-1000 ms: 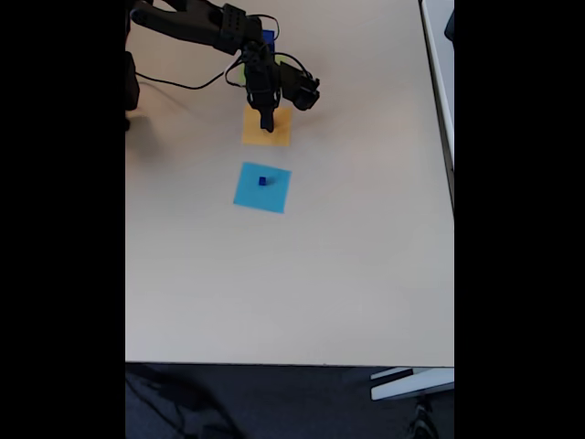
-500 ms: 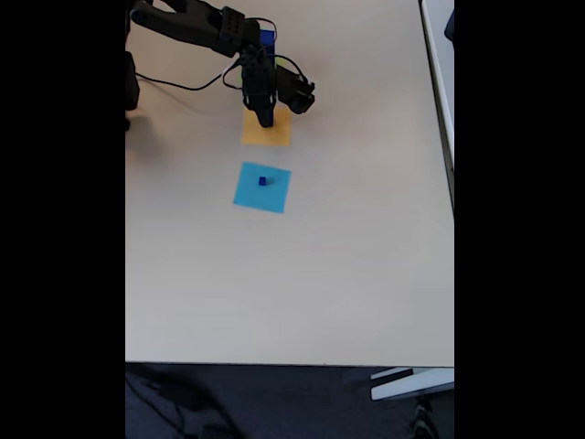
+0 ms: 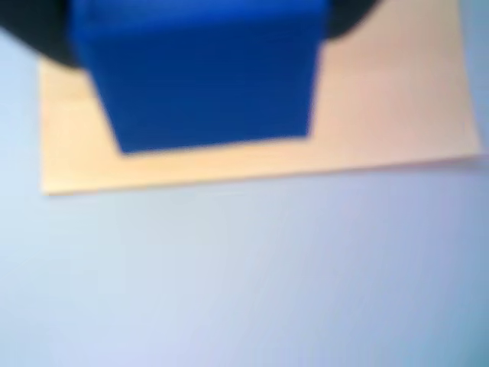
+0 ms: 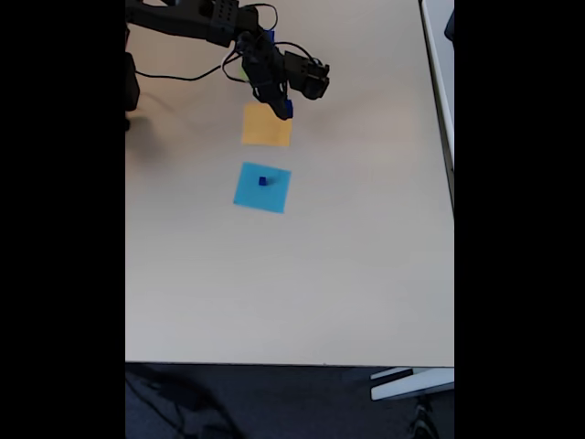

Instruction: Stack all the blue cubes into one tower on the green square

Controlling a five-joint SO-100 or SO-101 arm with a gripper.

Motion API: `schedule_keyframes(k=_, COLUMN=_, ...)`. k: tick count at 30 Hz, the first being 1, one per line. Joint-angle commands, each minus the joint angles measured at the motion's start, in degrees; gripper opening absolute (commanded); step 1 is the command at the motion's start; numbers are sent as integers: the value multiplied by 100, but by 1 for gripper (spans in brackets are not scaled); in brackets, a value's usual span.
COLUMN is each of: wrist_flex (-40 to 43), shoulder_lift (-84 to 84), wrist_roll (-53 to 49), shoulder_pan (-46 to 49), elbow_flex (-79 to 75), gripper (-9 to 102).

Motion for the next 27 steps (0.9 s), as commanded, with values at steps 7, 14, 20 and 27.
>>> schedule_keyframes(k=7, wrist_flex=448, shoulder_lift=633, wrist_roll=747, shoulder_pan=-615, elbow_flex=-800, gripper=0)
schedule_keyframes(k=14, wrist_flex=1134, shoulder_lift=501, wrist_roll=1257, shoulder_pan=-1028, elbow_flex=-1230, gripper=0)
schedule_keyframes(k=20, wrist_flex=1652, shoulder_lift=334, wrist_roll=1371, shoulder_pan=-1151, elbow_flex=-1661, gripper=0)
schedule_keyframes(k=27, wrist_flex=2435, shoulder_lift=141, wrist_roll=2083, shoulder_pan=-1468, elbow_flex=-2224, gripper=0)
